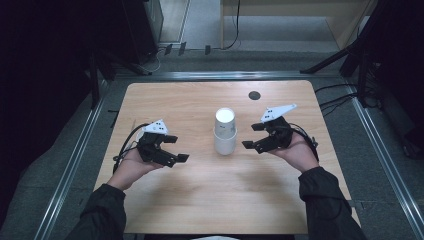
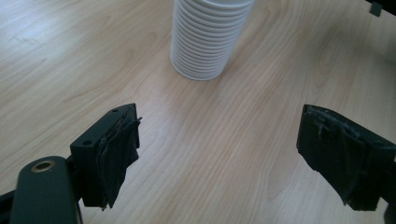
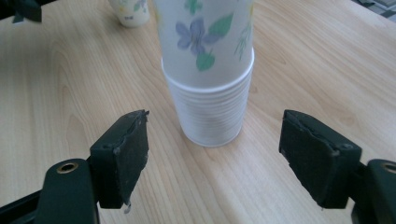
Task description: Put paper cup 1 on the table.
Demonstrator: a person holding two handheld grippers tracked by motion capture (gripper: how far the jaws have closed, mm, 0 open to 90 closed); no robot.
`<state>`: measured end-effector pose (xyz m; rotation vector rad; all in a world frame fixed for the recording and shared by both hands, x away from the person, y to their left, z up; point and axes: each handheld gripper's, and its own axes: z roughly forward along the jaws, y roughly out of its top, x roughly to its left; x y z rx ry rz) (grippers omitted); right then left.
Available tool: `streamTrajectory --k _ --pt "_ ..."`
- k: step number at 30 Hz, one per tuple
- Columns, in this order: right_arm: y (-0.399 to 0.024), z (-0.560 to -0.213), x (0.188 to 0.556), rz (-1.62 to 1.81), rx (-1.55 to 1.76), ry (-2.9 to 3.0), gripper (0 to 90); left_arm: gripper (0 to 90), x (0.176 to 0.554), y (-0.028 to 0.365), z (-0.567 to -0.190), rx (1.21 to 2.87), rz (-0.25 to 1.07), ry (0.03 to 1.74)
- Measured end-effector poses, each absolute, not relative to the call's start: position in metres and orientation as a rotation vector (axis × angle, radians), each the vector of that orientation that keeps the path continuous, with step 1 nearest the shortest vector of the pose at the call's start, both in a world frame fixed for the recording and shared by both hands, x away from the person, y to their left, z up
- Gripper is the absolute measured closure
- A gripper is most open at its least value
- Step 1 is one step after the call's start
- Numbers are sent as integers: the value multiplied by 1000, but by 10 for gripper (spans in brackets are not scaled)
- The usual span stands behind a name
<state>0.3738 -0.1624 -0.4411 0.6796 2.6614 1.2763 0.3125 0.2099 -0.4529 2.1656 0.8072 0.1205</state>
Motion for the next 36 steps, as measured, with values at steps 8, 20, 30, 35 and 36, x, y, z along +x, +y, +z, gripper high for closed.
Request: streamTrajectory --k 8,20,30,35,36 --pt "-144 -414 392 1231 553 2723 261 137 310 205 -456 2203 113 792" --pt "-107 -394 410 1121 444 2811 236 141 306 202 -454 2210 108 754" --pt "-81 -392 420 1035 427 2867 246 141 305 204 -453 2198 108 750" --pt "-76 -390 421 1017 431 2870 321 141 305 204 -453 2208 110 743" --pt "-75 -389 421 1011 437 2871 323 141 305 205 -453 2209 110 741"
